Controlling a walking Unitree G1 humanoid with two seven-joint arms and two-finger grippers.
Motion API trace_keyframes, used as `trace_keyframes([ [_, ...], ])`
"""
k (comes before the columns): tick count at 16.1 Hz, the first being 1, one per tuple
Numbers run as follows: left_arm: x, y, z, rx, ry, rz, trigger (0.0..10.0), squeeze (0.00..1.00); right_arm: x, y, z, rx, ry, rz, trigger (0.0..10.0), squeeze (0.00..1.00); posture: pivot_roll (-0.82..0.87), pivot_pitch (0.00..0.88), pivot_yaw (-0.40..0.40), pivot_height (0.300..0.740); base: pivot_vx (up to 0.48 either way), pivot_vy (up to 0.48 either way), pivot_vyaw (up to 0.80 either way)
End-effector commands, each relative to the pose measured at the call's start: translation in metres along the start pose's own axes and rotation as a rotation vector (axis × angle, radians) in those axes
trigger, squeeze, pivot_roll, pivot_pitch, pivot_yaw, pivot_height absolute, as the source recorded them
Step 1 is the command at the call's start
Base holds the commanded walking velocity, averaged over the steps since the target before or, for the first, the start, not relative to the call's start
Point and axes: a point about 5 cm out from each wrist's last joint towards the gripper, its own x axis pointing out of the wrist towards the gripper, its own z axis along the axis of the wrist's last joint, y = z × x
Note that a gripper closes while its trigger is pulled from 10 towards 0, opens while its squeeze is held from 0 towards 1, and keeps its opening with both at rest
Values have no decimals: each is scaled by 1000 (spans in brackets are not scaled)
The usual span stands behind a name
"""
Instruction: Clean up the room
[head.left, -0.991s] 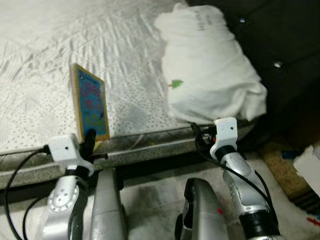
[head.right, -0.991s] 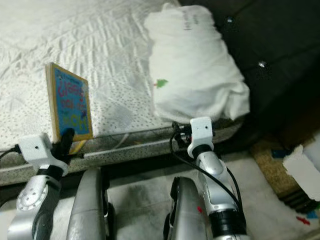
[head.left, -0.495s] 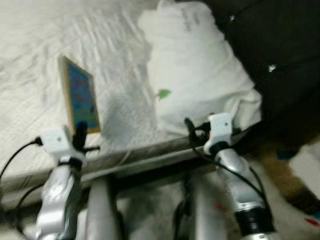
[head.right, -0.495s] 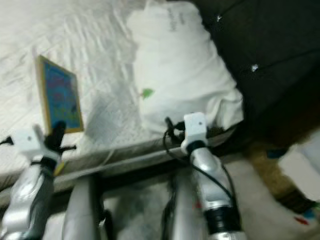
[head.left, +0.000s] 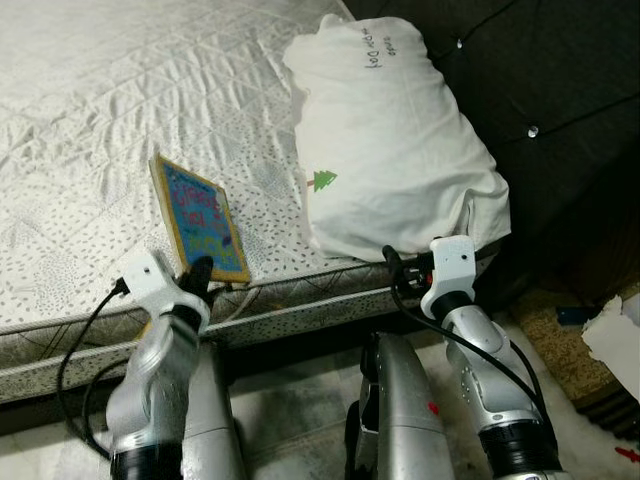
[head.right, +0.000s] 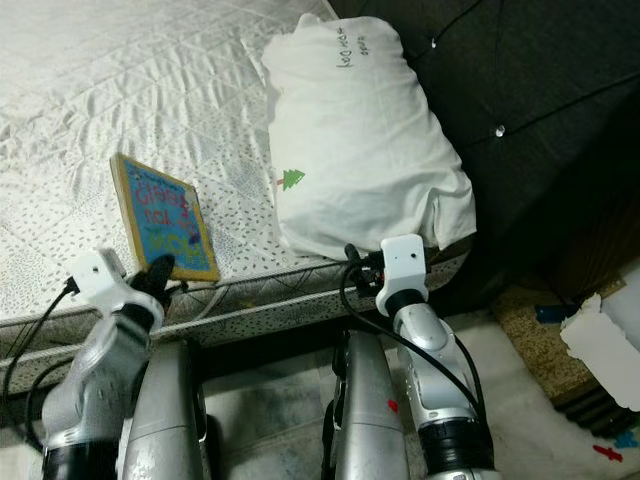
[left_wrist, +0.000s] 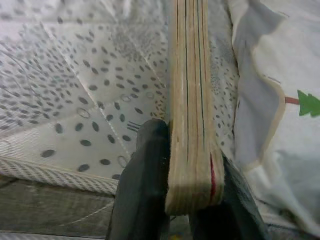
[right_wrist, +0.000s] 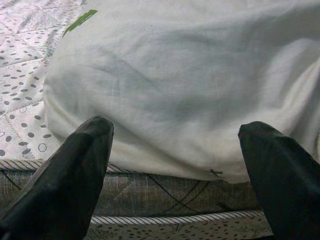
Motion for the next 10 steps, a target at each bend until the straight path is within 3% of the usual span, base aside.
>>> trace_keyframes([
  [1,3,-13,-15,-130,68,-35,10000,0,1,-2,-1,4,6,-5,10000,0,17,161,-58,530,0,0,0],
  [7,28,-17,-6,-218,175,-151,10000,0,2,-4,-1,-5,9,2,10000,0,-11,159,-72,530,0,0,0],
  [10,37,-20,-16,-200,313,-162,10000,0,0,-7,1,-19,5,-7,10000,0,-30,163,-76,530,0,0,0],
])
